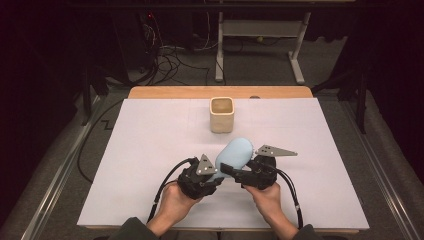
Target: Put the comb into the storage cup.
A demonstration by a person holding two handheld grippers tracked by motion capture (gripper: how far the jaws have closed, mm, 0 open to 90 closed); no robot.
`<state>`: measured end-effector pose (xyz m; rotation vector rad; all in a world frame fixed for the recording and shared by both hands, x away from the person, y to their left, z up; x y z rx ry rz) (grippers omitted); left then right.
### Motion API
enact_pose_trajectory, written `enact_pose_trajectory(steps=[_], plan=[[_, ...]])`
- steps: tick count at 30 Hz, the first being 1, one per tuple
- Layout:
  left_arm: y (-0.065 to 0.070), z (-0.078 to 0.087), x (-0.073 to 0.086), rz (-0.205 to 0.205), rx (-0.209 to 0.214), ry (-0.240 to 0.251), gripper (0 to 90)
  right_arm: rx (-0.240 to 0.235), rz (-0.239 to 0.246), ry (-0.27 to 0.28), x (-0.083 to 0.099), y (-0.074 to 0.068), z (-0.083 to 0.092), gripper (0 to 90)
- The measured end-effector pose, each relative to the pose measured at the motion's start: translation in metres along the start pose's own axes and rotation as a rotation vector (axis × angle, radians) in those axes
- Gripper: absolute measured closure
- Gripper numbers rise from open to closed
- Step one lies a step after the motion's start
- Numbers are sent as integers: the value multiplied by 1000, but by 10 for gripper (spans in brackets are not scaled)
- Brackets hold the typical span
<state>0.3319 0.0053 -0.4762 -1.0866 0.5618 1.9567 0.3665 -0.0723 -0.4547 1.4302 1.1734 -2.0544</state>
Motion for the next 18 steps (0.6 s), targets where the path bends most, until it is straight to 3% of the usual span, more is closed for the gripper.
enact_pose_trajectory(steps=[8, 18], plan=[[-1, 1, -1, -1, -2, 4, 688, -15, -16, -12, -1, -3, -4, 417], [-5, 5, -3, 11, -6, 15, 688, -51, 17, -20, -7, -14, -8, 515]])
Point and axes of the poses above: each handheld gripper's, and its own axes: z roughly backward along the jaws, x roughly out of its underside, y roughly to its right, the point moved 10 cm from there along -z, roughly forward along the jaws, and after that the axes turned 14 degrees about y, right-handed, at the moved point
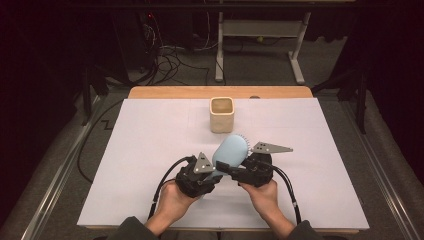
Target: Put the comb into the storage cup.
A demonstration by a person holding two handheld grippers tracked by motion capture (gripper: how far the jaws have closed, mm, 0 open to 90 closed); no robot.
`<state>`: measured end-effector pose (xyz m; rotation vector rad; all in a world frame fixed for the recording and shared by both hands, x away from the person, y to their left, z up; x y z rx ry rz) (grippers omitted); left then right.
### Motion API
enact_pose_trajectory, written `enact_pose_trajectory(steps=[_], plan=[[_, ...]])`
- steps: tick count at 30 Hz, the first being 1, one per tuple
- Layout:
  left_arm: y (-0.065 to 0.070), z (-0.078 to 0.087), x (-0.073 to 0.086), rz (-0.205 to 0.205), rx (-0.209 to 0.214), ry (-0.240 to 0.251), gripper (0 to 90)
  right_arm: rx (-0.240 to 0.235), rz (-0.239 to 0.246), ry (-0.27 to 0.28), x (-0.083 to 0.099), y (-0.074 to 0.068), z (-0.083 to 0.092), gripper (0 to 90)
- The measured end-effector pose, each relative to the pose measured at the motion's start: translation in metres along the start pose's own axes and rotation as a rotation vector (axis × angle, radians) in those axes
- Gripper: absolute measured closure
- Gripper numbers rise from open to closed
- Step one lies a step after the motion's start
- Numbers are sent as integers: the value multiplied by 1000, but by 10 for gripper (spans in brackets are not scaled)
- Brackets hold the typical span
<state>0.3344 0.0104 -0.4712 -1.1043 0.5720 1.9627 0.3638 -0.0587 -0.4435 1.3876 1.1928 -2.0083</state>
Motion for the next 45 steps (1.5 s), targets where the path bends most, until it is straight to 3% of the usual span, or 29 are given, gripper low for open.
enact_pose_trajectory(steps=[7, 15, 18, 21, 26, 41, 45], plan=[[-2, 3, -2, 4, 5, 24, 671, -16, 11, -11, -3, -5, -3, 543], [-10, 12, -3, 55, 23, 66, 491, -27, 13, -26, -8, -6, -2, 545], [-14, 17, -1, 77, 26, 95, 440, -24, 18, -29, -10, -5, -1, 545], [-19, 23, 0, 72, 11, 143, 390, -22, 23, -36, -12, -5, 0, 544], [-29, 34, 2, 91, 7, 183, 359, -12, 26, -50, -13, -2, 1, 544], [-56, 67, 16, 117, -52, 255, 326, 8, 59, -73, -24, 2, 8, 544], [-66, 73, 21, 117, -136, 270, 319, 20, 64, -83, -25, 6, 10, 543]])
Point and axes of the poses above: each handheld gripper's, and its own axes: z roughly backward along the jaws, x roughly out of its underside, y roughly to its right, the point moved 10 cm from there along -z, roughly forward along the jaws, and after that the axes turned 14 degrees about y, right-handed, at the moved point
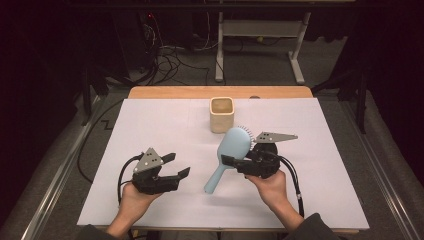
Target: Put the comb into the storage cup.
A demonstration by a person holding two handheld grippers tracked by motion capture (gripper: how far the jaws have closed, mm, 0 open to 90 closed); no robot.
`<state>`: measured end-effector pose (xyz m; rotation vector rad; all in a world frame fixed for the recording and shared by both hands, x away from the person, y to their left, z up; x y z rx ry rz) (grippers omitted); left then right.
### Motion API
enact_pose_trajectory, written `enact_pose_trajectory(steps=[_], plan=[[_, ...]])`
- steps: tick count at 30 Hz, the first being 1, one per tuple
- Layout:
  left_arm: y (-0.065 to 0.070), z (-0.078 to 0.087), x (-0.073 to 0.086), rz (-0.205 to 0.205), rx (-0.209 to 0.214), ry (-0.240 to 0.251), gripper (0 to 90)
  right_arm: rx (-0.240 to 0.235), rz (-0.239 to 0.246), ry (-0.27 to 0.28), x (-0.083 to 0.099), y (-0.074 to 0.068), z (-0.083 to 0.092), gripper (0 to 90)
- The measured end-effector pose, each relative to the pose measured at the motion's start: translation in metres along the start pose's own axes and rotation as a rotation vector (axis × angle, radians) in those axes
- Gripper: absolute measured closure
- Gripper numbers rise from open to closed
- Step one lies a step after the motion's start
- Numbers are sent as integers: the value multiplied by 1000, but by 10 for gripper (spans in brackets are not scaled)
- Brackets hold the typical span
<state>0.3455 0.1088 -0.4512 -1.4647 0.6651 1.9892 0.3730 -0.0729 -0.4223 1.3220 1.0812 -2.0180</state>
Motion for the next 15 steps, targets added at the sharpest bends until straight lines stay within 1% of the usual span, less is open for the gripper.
enact_pose_trajectory(steps=[6, 13, 15], plan=[[-10, 10, 5, -3, -27, 10, 310, 14, 7, -13, -2, 5, 3, 543], [-18, 18, 10, 1, -42, 20, 309, 29, 15, -26, -3, 9, 6, 542], [-20, 21, 12, 3, -50, 30, 310, 37, 22, -27, -4, 11, 7, 542]])
Point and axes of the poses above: each handheld gripper's, and its own axes: z roughly backward along the jaws, x roughly out of its underside, y roughly to its right, the point moved 10 cm from there along -z, roughly forward along the jaws, and after that the axes turned 14 degrees about y, right-handed, at the moved point
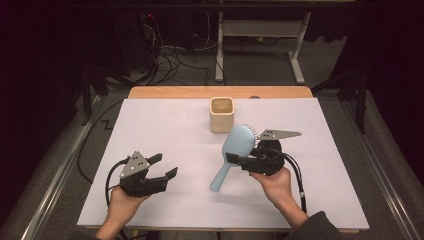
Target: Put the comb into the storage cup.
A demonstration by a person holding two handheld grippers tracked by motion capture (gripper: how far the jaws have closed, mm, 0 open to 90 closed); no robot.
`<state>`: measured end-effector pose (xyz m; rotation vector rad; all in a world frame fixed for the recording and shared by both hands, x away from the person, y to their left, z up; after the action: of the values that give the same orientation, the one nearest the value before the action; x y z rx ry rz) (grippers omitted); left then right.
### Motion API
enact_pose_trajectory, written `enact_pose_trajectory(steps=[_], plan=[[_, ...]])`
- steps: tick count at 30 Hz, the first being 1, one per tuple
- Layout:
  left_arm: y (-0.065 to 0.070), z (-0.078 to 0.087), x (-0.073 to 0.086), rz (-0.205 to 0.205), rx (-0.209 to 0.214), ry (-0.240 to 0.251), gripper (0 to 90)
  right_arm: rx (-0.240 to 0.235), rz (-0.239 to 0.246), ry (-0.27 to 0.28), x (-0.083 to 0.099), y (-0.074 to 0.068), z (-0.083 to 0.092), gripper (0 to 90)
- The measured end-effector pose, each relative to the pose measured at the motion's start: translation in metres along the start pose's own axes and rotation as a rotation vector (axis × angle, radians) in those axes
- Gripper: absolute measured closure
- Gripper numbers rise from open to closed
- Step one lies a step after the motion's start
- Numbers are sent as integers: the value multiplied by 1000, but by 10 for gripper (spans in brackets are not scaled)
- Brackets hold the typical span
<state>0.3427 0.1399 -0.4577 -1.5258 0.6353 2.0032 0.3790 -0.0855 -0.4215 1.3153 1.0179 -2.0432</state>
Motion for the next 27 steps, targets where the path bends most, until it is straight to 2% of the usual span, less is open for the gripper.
enact_pose_trajectory(steps=[12, 20, 25, 27], plan=[[-19, 18, 19, 42, -51, 10, 307, 42, -10, 10, -7, 16, 15, 542], [-28, 27, 29, 51, -79, 17, 308, 75, 12, -7, -11, 24, 21, 542], [-35, 33, 37, 81, -98, 27, 308, 93, 18, -11, -14, 28, 24, 542], [-38, 35, 41, 72, -113, 17, 306, 99, 20, -8, -15, 30, 25, 542]])
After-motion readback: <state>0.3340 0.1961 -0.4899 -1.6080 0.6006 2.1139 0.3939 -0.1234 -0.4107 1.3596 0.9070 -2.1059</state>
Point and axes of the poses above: each handheld gripper's, and its own axes: z roughly backward along the jaws, x roughly out of its underside, y roughly to its right, the point moved 10 cm from there along -z, roughly forward along the jaws, and after that the axes turned 14 degrees about y, right-handed, at the moved point
